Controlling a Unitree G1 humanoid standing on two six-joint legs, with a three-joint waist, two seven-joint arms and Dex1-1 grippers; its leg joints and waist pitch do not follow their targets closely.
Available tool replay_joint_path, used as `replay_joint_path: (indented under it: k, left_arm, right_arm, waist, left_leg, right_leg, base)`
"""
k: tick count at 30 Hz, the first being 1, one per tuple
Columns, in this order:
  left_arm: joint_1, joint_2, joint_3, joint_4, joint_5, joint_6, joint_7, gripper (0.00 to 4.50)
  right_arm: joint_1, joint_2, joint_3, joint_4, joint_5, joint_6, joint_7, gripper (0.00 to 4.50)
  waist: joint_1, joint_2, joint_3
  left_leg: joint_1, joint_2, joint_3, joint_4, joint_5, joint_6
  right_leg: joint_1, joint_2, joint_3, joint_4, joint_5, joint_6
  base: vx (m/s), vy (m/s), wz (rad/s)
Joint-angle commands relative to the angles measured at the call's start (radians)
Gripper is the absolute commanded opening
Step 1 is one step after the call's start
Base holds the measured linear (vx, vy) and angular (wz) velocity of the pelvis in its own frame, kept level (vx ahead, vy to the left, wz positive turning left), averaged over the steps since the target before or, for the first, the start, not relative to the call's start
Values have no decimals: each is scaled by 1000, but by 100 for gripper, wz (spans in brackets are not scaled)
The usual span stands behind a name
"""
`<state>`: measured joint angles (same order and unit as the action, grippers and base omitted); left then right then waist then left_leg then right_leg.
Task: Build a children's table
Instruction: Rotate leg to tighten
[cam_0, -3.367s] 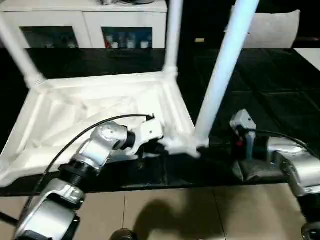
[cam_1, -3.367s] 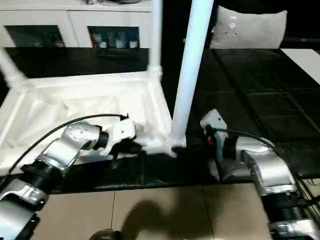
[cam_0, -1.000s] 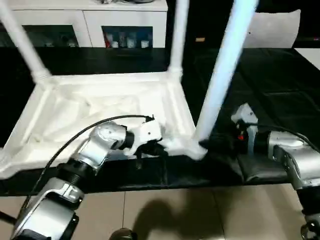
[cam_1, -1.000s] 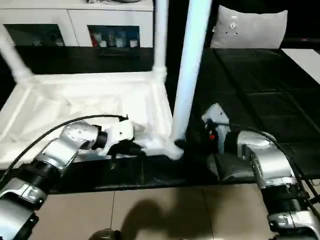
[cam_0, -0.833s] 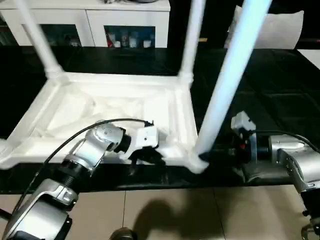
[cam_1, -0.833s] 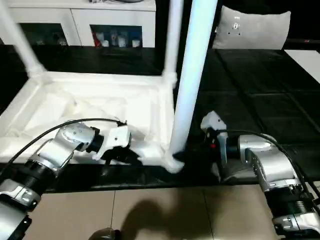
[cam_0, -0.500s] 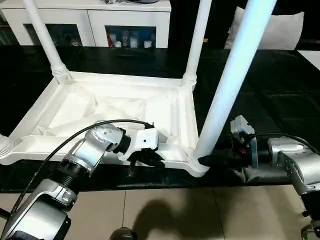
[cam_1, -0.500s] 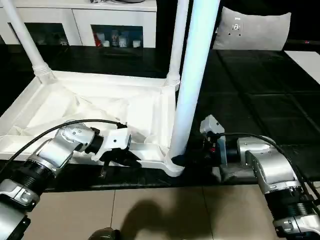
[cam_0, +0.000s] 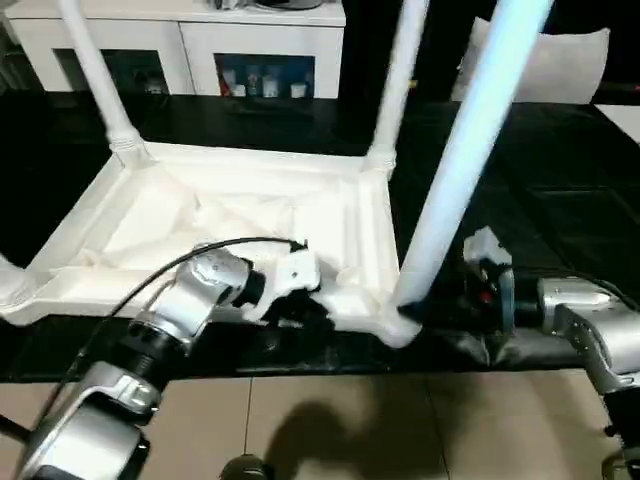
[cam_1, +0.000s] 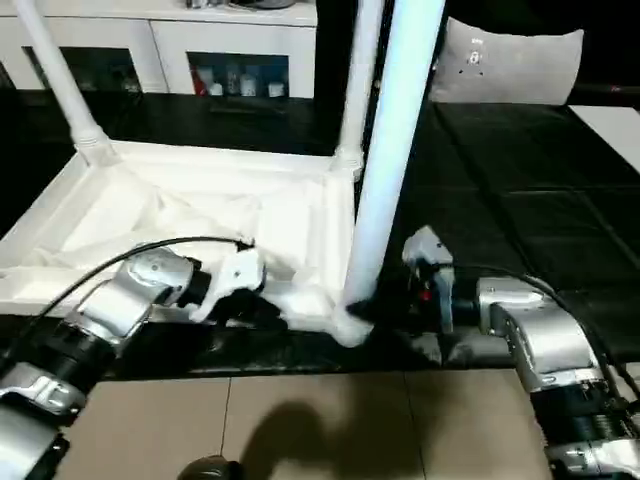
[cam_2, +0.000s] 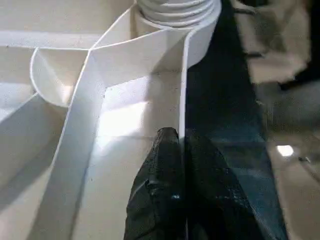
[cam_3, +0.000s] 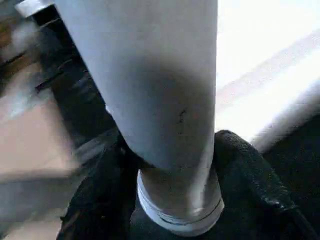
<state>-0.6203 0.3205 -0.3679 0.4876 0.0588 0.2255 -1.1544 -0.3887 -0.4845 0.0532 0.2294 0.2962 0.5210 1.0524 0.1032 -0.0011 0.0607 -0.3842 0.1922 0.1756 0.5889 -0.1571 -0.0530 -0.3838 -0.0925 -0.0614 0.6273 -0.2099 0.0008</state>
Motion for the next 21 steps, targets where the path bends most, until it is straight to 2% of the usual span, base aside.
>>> replay_joint_path:
  k: [1,2,3,4,6,8,9,10,11,13,15,16,18,21]
  left_arm:
    - [-33,-102,13,-27,-34,51,100,0]
    - [-39,-121,19,-20,-30,67,132,0]
    - [-58,-172,38,5,-23,109,218,0]
    - [-66,-197,49,14,-20,134,256,0]
    - [-86,-241,65,38,-10,164,335,0]
    - [-104,-270,69,60,8,169,392,0]
    - [-105,-273,69,61,11,170,397,0]
    - [-108,-275,68,64,16,166,401,0]
    - [-110,-278,70,65,20,167,405,0]
    - [-112,-267,56,65,36,157,396,0]
    - [-108,-254,45,60,42,147,380,0]
    - [-103,-240,36,57,45,136,365,0]
    - [-90,-188,26,63,52,90,319,0]
    - [-82,-152,18,67,50,44,275,0]
  right_arm:
    - [-51,65,2,125,-38,25,-167,199]
    - [-69,87,-10,164,-48,24,-218,199]
    - [-92,136,-45,204,-60,38,-341,198]
    - [-99,164,-64,205,-68,47,-412,198]
    - [-114,215,-97,214,-88,51,-541,198]
    - [-124,255,-109,227,-108,25,-622,198]
    - [-126,259,-110,229,-110,21,-629,198]
    - [-125,261,-105,229,-106,-8,-603,198]
    - [-127,262,-102,235,-104,-31,-583,198]
    - [-119,262,-99,216,-92,-57,-545,265]
    - [-109,254,-93,196,-85,-53,-519,268]
    - [-99,242,-87,179,-82,-49,-496,278]
    - [-66,185,-79,132,-69,-63,-416,296]
    - [-52,141,-69,119,-67,-94,-347,314]
  waist:
    - [-9,-15,-58]
    - [-20,-14,-58]
    - [-30,-12,-58]
    - [-34,-16,-58]
    - [-40,-17,-59]
    - [-42,-13,-61]
    - [-42,-13,-61]
    - [-40,-10,-64]
    - [-38,-11,-67]
    - [-36,-9,-68]
    - [-34,-10,-69]
    - [-32,-4,-70]
    - [-27,-3,-71]
    - [-25,-2,-70]
  left_leg:
    - [16,34,-11,-75,-263,-14]
    - [15,32,-13,-76,-275,-25]
    - [14,31,-15,-75,-271,-27]
    - [19,30,-13,-73,-270,-23]
    - [15,26,-10,-71,-247,-10]
    - [15,25,-8,-69,-230,2]
    - [16,25,-8,-69,-226,4]
    - [14,26,-10,-69,-214,7]
    - [14,27,-8,-67,-201,16]
    - [11,27,-7,-65,-159,42]
    - [11,27,-6,-64,-138,61]
    - [11,27,-7,-64,-133,64]
    - [11,27,-8,-64,-123,79]
    - [11,29,-7,-64,-125,85]
  right_leg:
    - [35,-61,37,-87,-294,-216]
    - [34,-60,36,-93,-321,-203]
    - [35,-58,35,-93,-306,-200]
    - [32,-56,37,-97,-293,-197]
    - [34,-52,38,-97,-271,-193]
    - [32,-51,38,-98,-247,-193]
    - [32,-52,38,-99,-241,-193]
    - [35,-51,37,-94,-213,-197]
    - [36,-51,38,-92,-166,-207]
    - [42,-48,37,-84,-71,-228]
    - [46,-48,36,-81,-30,-239]
    - [47,-49,35,-80,-21,-244]
    - [51,-49,34,-79,6,-248]
    - [51,-49,33,-78,23,-258]
  base:
    - [0,0,0]
    - [0,0,0]
    - [0,0,0]
    - [0,0,0]
    - [0,0,0]
    - [0,0,0]
    - [0,0,0]
    - [0,0,0]
    - [0,0,0]
    - [0,0,0]
    - [0,0,0]
    - [0,0,0]
    - [0,0,0]
    - [0,0,0]
